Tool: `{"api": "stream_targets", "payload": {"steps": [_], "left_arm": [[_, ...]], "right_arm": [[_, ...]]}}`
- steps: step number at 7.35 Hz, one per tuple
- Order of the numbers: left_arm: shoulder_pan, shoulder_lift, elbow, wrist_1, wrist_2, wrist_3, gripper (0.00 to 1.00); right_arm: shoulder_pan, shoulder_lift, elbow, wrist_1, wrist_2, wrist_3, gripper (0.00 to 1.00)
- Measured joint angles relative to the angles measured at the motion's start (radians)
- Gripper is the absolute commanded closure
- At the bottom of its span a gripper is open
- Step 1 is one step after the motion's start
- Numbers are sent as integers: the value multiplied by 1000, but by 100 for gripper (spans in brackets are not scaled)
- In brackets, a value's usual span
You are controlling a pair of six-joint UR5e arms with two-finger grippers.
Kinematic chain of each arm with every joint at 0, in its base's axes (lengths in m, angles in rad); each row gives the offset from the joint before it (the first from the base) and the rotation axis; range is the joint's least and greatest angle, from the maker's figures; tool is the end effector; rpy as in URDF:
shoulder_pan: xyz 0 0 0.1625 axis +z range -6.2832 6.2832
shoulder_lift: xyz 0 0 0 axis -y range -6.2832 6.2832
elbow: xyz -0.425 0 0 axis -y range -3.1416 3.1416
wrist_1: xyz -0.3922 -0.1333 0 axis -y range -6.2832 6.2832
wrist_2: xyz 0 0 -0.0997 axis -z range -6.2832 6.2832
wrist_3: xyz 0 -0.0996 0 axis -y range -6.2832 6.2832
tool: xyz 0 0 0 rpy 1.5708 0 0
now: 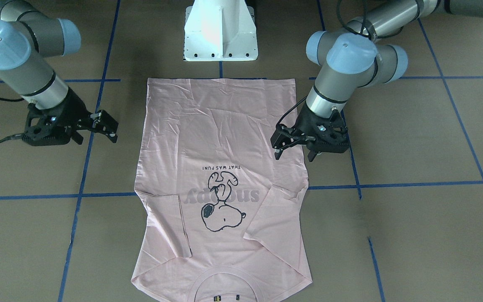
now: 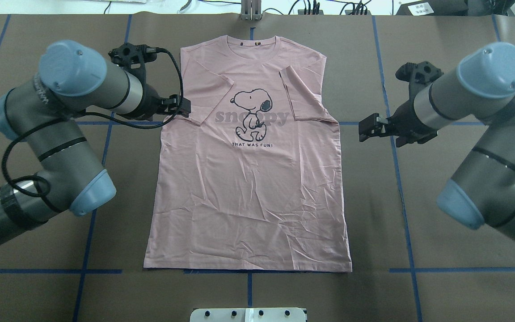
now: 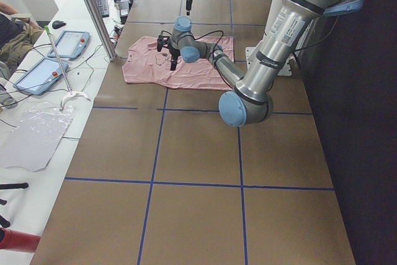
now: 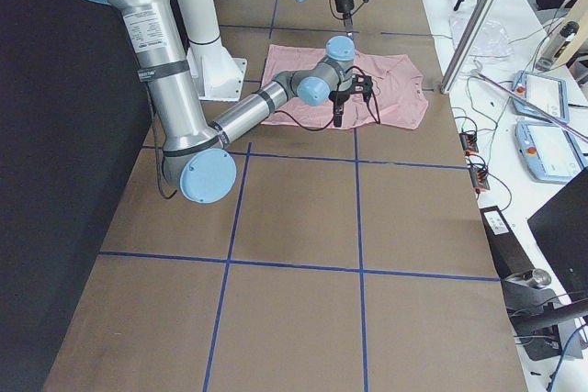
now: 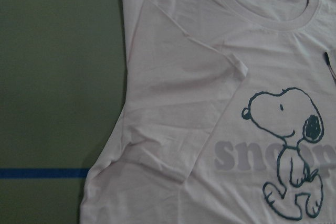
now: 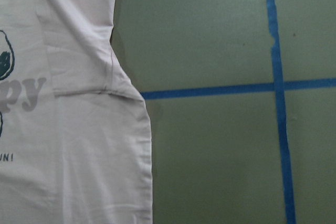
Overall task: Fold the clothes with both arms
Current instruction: 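Move both grippers down along the shirt sides toward the hem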
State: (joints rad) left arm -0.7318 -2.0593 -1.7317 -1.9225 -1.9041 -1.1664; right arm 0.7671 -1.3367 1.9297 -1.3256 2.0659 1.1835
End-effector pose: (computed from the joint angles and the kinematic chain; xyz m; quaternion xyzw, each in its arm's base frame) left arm 0.4125 -0.5058 0.2674 0.1320 0.4772 -0.0625 0.8666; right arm -0.3404 -0.4476 0.3412 0.0277 -0.4528 0.0693 0.8885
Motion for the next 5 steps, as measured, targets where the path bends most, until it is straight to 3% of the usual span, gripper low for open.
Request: {"api": "stream_targets", "payload": {"steps": [2, 4, 5], "left_arm": [[5, 126, -130, 15, 3, 4, 0], [6, 211, -194, 16, 3, 4, 0], [7, 226, -203, 16, 2, 3, 0]], "right_arm": [[-196, -66, 122, 6, -179, 182, 0], [-372, -79, 166, 6, -350, 330, 0], [-423, -80, 170, 3, -392, 360, 0]]}}
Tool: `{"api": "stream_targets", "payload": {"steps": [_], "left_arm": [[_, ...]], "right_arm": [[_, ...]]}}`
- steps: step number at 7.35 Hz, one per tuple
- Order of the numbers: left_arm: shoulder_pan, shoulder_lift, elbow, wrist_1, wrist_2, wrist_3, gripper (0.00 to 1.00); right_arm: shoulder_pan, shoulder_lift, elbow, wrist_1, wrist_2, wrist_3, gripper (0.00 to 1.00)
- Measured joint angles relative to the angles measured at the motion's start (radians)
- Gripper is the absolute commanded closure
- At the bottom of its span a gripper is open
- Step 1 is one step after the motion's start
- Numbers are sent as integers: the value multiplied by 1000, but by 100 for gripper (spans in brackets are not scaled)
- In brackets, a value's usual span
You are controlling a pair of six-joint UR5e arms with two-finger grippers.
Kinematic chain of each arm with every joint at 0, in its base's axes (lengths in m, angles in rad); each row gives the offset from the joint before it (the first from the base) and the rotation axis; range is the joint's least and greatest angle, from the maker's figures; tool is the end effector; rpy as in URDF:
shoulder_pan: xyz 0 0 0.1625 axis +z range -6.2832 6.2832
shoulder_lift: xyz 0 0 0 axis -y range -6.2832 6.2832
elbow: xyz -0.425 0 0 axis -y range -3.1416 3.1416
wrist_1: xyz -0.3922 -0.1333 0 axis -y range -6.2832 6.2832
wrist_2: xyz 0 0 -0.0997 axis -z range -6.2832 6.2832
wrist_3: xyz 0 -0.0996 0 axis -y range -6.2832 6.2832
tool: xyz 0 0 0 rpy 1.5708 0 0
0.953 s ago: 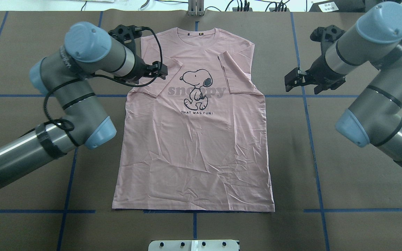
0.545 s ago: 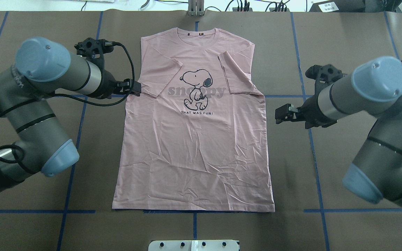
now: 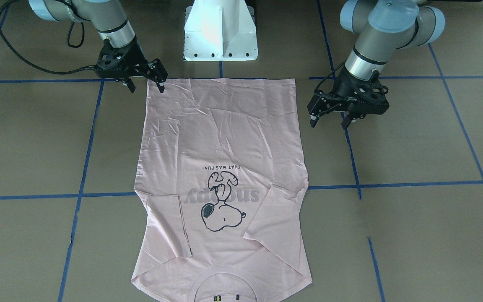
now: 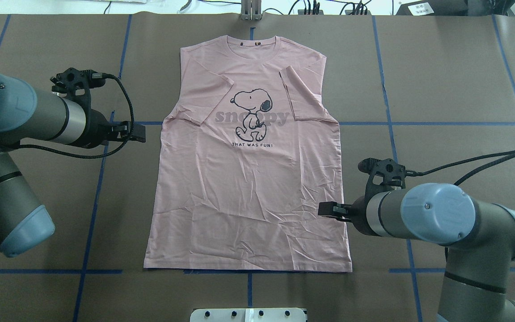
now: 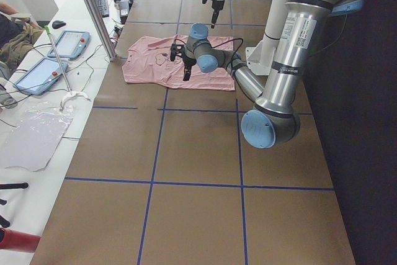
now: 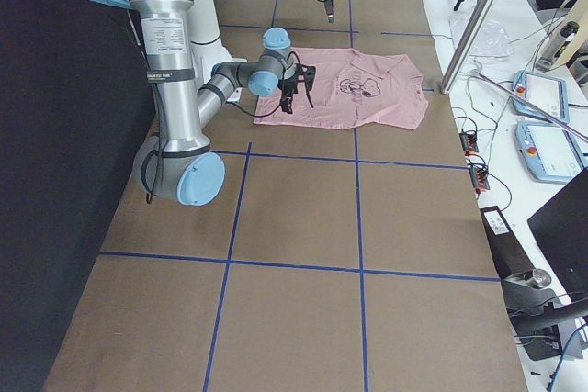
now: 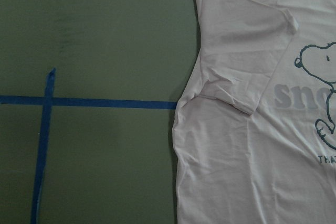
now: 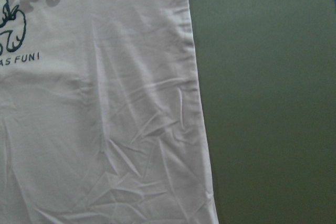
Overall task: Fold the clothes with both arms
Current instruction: 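Move both grippers down along the shirt sides toward the hem, then position both grippers at the hem corners nearest the robot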
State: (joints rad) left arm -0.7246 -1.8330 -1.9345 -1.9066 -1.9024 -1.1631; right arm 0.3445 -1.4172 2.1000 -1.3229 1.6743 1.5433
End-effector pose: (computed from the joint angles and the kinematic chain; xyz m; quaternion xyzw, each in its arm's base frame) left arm 0.3542 -0.4482 0.3153 0.1212 0.4635 -0.0626 0.8755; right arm -0.4369 -0.2874 0.3142 0.0374 -0.4490 0.1179 0.8849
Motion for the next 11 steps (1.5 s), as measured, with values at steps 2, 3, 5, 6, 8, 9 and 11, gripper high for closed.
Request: {"api": "stream_targets", "payload": {"steps": [2, 3, 5, 6, 8, 9, 11], "left_arm": [[2, 9, -3, 0, -2, -1, 0], [4, 11, -3, 0, -2, -5, 0], [9, 15, -5, -1, -1, -33, 0], [11, 15, -5, -1, -1, -40, 0], [13, 16, -6, -2, -1, -44, 0], [14, 16, -6, -2, -1, -45, 0], [14, 16, -6, -2, -4, -46, 0]], "right_arm": [[-44, -9, -11, -9, -20, 19, 0], [-56, -13, -27, -11, -18, 22, 0], [-91, -26, -60, -13, -17, 25, 0], [-103, -29, -69, -13, -16, 26, 0], [-113, -31, -70, -13, -8, 36, 0], [-120, -31, -69, -13, -6, 44, 0], [-143, -31, -68, -15, -6, 64, 0]]}}
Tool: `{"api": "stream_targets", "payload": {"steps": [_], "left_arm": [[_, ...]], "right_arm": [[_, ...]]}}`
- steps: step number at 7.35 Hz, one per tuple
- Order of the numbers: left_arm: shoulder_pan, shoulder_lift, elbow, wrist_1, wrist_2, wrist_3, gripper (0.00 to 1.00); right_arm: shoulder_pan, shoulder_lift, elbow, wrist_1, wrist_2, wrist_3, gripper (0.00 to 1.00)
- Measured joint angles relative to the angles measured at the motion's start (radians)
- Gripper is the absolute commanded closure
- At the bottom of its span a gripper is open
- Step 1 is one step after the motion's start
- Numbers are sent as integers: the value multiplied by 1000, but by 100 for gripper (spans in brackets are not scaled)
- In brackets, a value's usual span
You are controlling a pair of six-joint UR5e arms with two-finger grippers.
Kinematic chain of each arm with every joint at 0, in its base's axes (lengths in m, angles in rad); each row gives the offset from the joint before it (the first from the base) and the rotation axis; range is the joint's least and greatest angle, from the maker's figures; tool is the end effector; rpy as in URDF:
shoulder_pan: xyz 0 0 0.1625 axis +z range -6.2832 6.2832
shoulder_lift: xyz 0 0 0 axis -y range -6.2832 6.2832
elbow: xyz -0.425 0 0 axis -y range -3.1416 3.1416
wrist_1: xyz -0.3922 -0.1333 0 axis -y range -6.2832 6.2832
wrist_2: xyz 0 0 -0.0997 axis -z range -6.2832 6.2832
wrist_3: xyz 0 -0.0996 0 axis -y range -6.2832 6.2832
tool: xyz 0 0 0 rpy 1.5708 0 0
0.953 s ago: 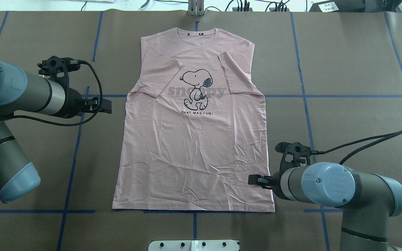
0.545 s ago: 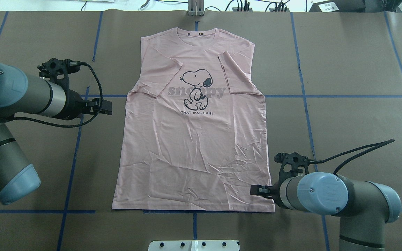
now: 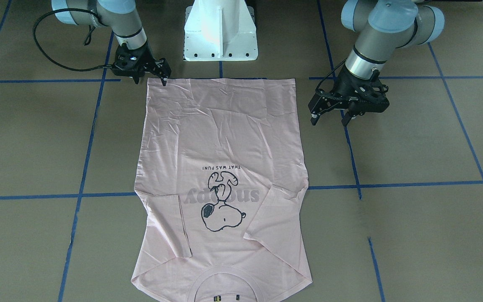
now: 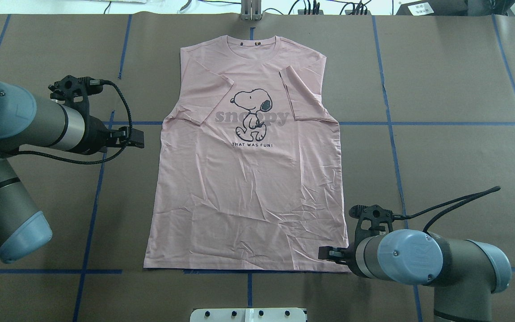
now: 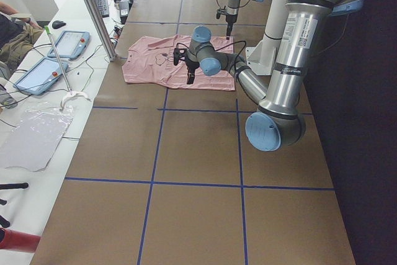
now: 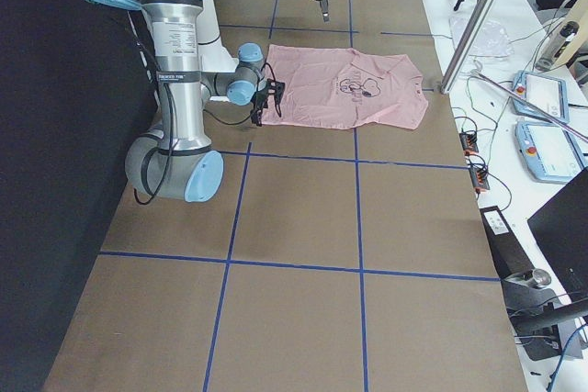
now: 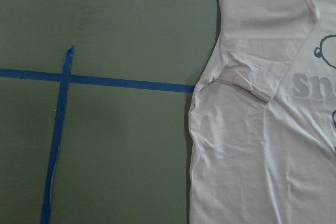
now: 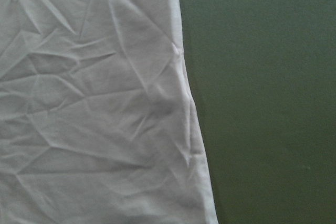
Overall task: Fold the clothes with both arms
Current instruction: 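Position both grippers at the hem corners nearest the robot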
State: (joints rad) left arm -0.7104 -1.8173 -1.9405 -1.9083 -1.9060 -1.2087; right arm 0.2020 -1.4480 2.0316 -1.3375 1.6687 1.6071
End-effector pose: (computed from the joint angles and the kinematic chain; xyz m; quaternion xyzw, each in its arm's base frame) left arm 0.3576 -0.4402 0.3211 0.1038 0.4648 -0.0764 0.8760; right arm -0.4845 -0.2253 0.3633 -0.0119 -0.3991 0.0897 0.9125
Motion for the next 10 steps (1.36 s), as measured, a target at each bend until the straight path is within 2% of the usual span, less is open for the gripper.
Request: {"api": "stream_targets", "payload": {"steps": [4, 5, 6, 7, 8, 9, 10], "left_arm": [[0, -1, 0, 0, -2, 0, 0], [0, -1, 0, 0, -2, 0, 0], [0, -2, 0, 0, -2, 0, 0], [0, -2, 0, 0, -2, 0, 0], [0, -2, 0, 0, -2, 0, 0], [0, -2, 0, 0, -2, 0, 0], [0, -2, 0, 0, -2, 0, 0]], "right_arm": [[-13, -8, -10, -3, -1, 8, 4], [-13, -9, -13, -3, 0, 8, 28], [-13, -9, -14, -2, 0, 8, 58], [-13, -9, -13, -3, 1, 8, 72], [-13, -8, -11, -2, 1, 7, 80], [-13, -7, -11, -2, 2, 7, 100], [-13, -6, -10, -2, 2, 7, 100]]}}
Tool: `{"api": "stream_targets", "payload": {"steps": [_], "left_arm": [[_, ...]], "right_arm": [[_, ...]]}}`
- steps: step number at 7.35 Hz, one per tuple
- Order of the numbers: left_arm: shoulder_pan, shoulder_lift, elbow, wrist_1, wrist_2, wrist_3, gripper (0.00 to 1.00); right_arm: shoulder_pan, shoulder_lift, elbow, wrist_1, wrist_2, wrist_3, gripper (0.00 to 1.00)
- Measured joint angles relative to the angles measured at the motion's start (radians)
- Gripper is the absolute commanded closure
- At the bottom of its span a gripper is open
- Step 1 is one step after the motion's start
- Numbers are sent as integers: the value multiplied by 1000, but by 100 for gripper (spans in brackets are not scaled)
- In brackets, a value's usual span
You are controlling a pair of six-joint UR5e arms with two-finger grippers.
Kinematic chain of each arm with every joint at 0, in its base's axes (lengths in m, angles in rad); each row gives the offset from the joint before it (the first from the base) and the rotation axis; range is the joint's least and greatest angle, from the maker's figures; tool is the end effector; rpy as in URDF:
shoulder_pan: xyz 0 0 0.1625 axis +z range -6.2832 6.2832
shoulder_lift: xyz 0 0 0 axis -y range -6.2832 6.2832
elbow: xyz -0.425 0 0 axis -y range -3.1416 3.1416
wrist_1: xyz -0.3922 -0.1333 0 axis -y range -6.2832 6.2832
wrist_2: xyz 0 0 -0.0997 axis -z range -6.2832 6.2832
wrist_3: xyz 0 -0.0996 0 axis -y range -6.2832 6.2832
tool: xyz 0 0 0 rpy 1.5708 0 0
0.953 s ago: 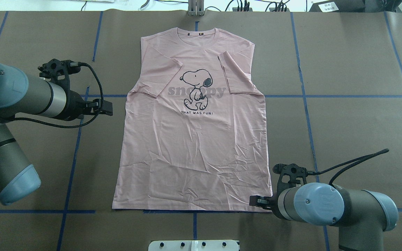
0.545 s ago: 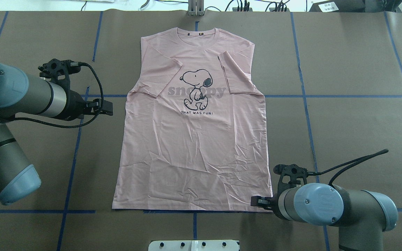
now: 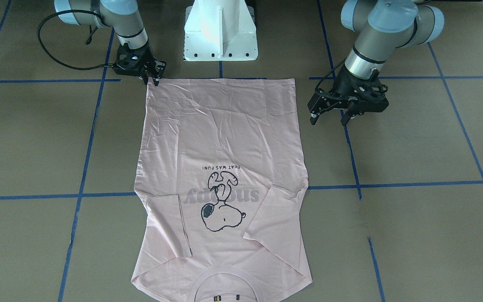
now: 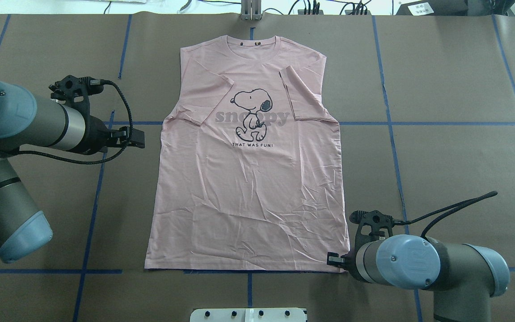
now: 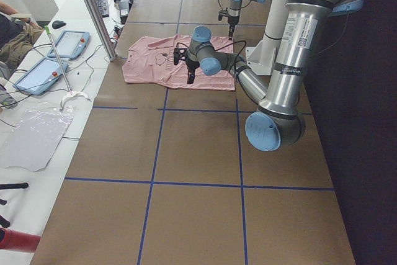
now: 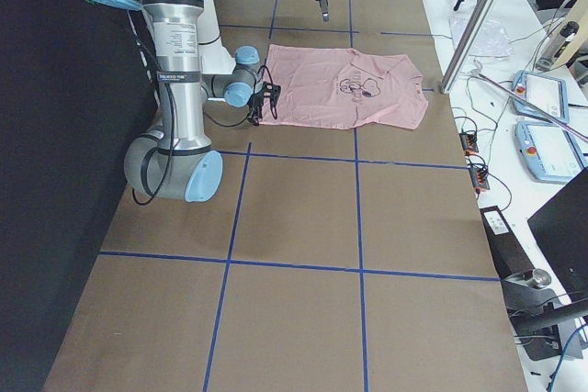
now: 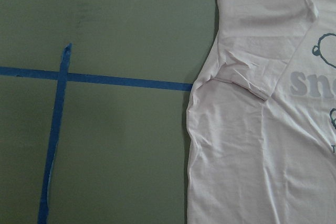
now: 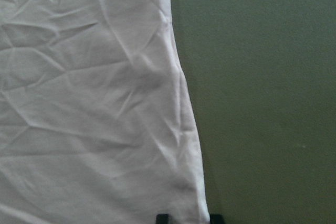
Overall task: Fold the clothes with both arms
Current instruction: 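Position both grippers at the hem corners nearest the robot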
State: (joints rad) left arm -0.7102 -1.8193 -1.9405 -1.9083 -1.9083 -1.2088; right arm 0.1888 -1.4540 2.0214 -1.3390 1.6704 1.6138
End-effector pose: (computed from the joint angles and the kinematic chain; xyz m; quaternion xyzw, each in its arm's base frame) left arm 0.3580 -0.4402 0.3199 0.1033 0.4659 -0.0756 0.8755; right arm -0.4884 -0.2190 0.3715 -0.0174 -0.3909 0.0872 0.9161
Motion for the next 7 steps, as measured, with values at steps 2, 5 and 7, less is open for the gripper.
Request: {"api": "stream_targets", "payload": {"steps": [2, 5, 7], "left_arm": [[0, -1, 0, 0, 0, 0, 0], [7, 3, -1, 1, 0, -7, 0], [87, 18, -17, 3, 16, -144, 0]], "right_arm": [[-1, 3, 1, 0, 0, 0, 100], [8, 10, 15, 2, -3, 0, 100], [30, 22, 25, 5, -1, -2, 100]]}}
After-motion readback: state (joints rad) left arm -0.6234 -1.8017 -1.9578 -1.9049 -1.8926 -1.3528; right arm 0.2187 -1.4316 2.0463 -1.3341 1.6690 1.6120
